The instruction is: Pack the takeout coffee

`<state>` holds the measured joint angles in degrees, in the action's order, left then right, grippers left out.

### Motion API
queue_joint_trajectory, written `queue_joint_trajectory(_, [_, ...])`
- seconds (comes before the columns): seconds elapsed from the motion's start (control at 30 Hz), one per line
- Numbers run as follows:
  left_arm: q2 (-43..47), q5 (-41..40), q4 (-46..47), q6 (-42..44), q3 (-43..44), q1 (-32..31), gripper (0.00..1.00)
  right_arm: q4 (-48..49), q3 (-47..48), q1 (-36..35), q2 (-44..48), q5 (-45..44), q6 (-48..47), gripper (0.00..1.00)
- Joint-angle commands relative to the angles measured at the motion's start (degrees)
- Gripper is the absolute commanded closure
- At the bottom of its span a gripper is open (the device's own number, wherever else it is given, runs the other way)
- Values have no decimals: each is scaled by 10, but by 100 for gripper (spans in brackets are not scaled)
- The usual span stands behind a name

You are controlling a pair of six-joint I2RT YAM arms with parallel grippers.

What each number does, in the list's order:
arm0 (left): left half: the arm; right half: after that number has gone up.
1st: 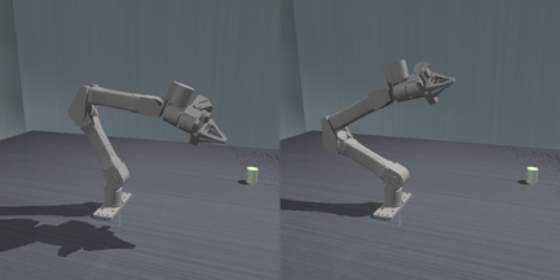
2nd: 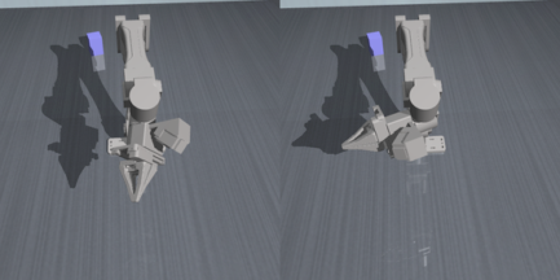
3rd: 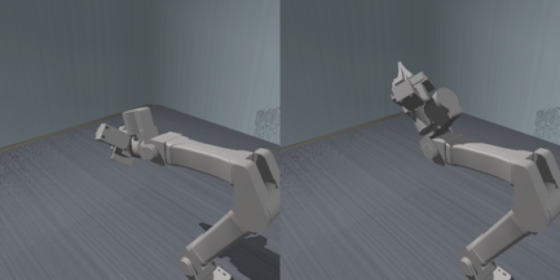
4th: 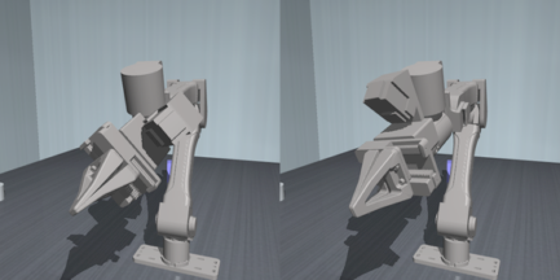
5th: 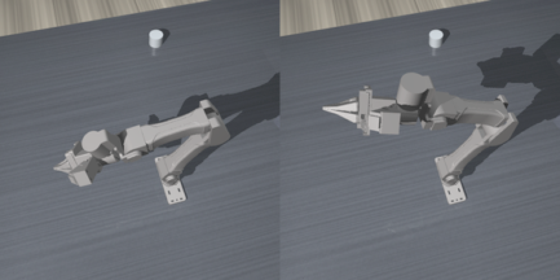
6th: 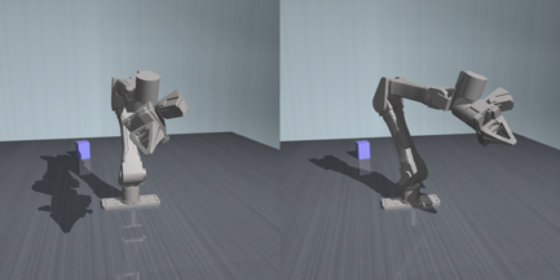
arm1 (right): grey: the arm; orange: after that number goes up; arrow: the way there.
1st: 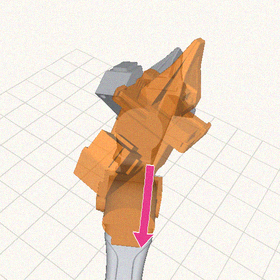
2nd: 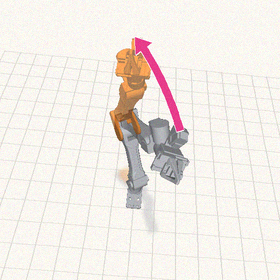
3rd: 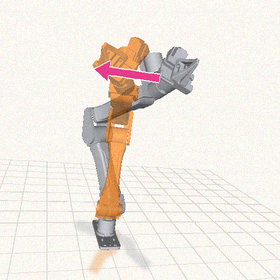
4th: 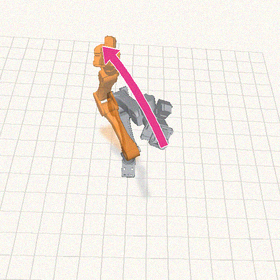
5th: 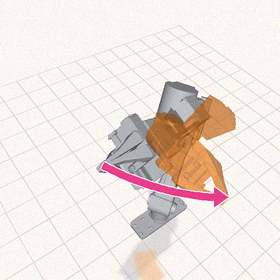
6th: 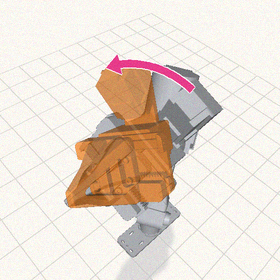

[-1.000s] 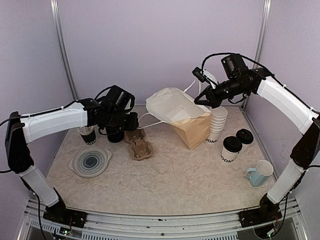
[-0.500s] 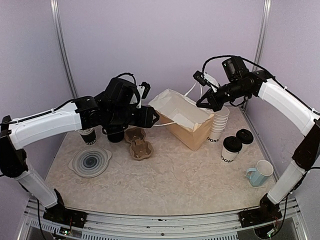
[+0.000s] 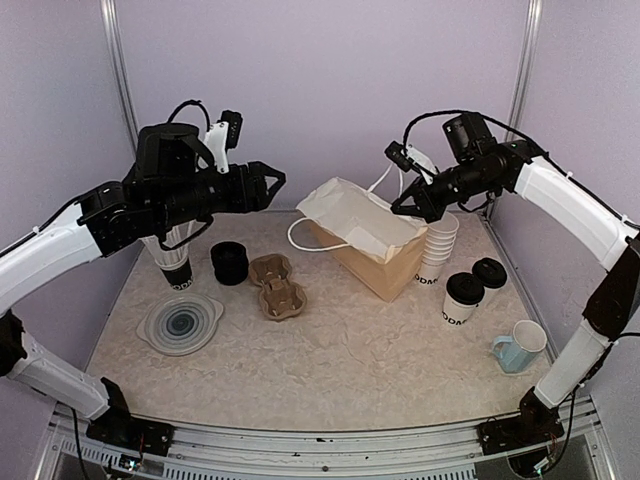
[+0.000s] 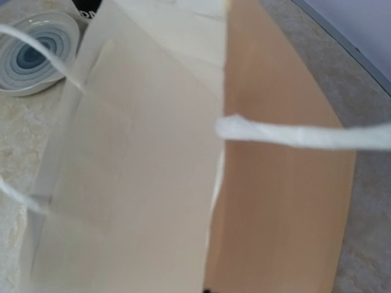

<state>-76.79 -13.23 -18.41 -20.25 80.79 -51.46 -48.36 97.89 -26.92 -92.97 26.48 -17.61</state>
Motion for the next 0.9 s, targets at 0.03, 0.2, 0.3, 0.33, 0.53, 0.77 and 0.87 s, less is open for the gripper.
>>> queue_joint_trajectory(0.03, [29,-16,-19,-45,-88,86,37,-11,26,2,0,34,-10,100])
queue_joint_trajectory(0.2, [26,0,-6,-57,-163,114,56,-13,35,2,5,29,-12,100])
queue_joint_trajectory(0.3, [11,4,14,-68,-194,118,73,-16,42,3,6,26,-14,100])
queue_joint_trajectory(0.33, [4,7,21,-72,-203,120,77,-16,42,3,7,28,-15,100])
queue_joint_trajectory(0.53, [-63,40,61,-91,-221,121,100,-17,38,5,15,39,-15,100])
queue_joint_trajectory(0.77, [-132,76,119,-121,-233,116,100,-15,36,12,19,45,-13,100])
queue_joint_trajectory(0.87, [-167,76,125,-119,-216,102,100,-16,36,13,21,51,-12,100])
